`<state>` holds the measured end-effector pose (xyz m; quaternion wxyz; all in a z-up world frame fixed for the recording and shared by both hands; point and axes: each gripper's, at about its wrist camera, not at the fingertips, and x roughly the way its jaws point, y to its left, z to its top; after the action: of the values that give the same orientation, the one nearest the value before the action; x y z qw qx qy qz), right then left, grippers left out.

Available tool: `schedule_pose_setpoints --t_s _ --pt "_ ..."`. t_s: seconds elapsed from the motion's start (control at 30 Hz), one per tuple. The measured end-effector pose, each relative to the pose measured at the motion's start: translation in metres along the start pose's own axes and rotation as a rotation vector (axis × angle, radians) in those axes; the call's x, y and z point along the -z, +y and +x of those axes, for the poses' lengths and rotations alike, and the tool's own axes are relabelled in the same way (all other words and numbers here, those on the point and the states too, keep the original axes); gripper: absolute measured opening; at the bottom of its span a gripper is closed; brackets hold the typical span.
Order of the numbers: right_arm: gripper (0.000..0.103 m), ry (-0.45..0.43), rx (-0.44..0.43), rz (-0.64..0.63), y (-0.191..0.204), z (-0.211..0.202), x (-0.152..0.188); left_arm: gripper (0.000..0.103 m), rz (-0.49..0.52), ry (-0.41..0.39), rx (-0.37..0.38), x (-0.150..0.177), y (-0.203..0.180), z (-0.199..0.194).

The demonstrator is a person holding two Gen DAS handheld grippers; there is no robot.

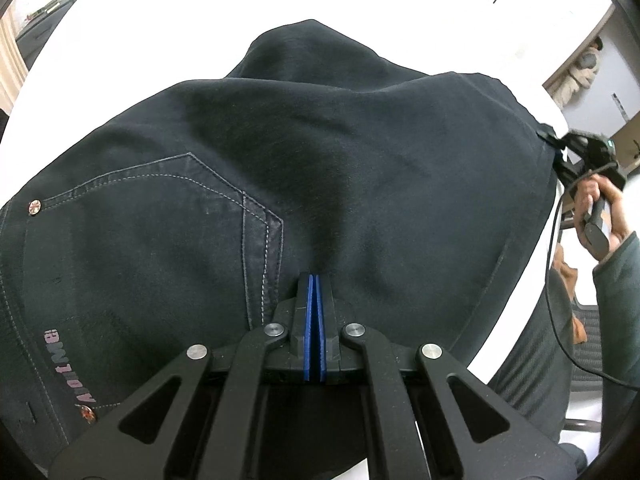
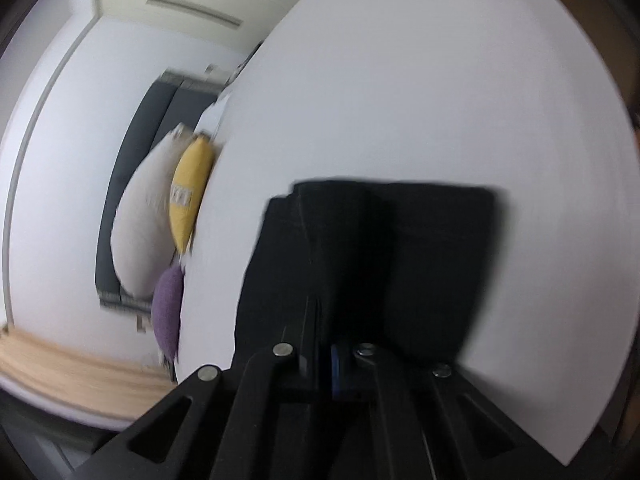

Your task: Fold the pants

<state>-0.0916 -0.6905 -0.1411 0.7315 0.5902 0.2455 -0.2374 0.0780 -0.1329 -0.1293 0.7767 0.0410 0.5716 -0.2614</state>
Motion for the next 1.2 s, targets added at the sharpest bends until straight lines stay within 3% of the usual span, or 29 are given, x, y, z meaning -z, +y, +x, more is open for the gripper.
schedule_pose_setpoints --t_s 0.47,0.7,0.73,0.83,0.9,0.97,1.13,1.2 --pt "0.004 -0.127 0.006 0.091 -0.032 -0.032 -0.003 0.002 -0.008 -0.030 0.016 -0.005 -0.012 -0.001" --pt "0.001 -0.098 -0.019 0.118 -0.048 -0.037 -0.005 0.002 -0.046 -0.053 0.065 -0.004 0.007 0.000" --pt "0.002 -0.116 -0.005 0.112 -0.048 -0.045 -0.006 0.002 -0.045 -0.055 0.062 -0.004 0.007 -0.001" --pt "0.019 -0.203 0.119 0.134 -0.049 -0.074 -0.010 0.002 -0.031 -0.061 0.049 -0.002 0.008 -0.005" --pt "0.019 -0.262 0.179 0.064 -0.032 -0.092 -0.011 0.002 -0.024 -0.065 0.041 -0.002 0.007 -0.006" --pt "0.019 -0.205 0.100 -0.082 0.006 -0.092 -0.006 0.002 -0.021 -0.073 0.034 0.000 0.004 -0.005" --pt "0.019 0.209 -0.156 -0.426 0.096 -0.030 0.065 0.002 -0.026 -0.085 0.026 0.001 -0.002 -0.008" --pt "0.021 0.326 -0.151 -0.495 0.104 -0.004 0.093 0.002 -0.020 -0.110 0.028 -0.001 0.000 -0.018"
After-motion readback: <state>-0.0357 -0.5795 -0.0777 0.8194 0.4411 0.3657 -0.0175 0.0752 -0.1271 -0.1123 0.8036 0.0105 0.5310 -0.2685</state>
